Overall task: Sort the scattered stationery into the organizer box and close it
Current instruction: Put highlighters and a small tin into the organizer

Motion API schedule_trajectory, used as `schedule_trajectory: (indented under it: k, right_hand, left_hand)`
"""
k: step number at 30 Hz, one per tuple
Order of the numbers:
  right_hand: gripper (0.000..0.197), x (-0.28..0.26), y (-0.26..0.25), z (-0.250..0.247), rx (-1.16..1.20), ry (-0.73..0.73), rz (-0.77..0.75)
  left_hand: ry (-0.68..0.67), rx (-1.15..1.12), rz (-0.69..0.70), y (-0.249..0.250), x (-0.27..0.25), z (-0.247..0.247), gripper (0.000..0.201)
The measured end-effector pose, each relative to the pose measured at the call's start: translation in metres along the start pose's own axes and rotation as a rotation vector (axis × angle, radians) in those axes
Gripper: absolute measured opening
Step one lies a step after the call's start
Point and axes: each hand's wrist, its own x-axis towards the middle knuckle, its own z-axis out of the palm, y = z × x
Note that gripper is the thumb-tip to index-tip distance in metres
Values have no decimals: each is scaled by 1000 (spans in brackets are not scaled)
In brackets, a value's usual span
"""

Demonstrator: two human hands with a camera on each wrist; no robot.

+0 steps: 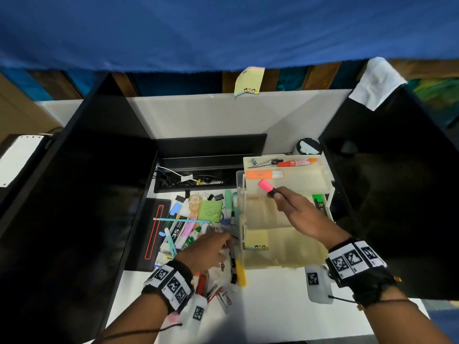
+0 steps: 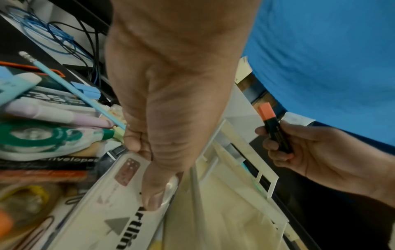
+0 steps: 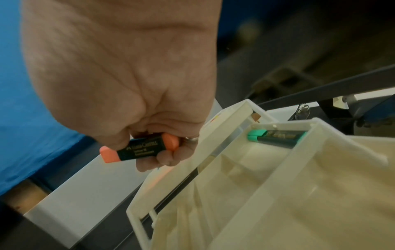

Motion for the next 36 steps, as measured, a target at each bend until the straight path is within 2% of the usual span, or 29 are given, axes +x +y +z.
schedule_trajectory:
  k: [4,8,14,19,23,27,32,36]
  right_hand:
    - [26,5,19,-29,-99,166,41]
    - [10,-10,58,-55,-188,288,160]
    - [26,-50,91,-40,-339,273,255]
    - [26,-47,103,-14,-378,445,325]
    - [31,-29,97,1,-326,491,430]
    - [42,-15,86,8,-251,515,447]
    - [47,-10,93,12,-330,529,463]
    - [42,-10,95,13,-384,558,433]
  left_hand:
    - [51,-116,-38,10,-8,-12,34]
    - [153,-250,-116,11,-21,-25,30]
    - [331,-393,-160,12,-38,-38,34]
    - [378,-576,-195,34,-35,-48,33]
    - [408,-722,-210,60,-28,-53,29]
    - [369,-744,-178,71,-23,-56,31]
    - [351,-763,-168,80,-23,-57,33]
    - [345,-780,-160,84,-22,-56,33]
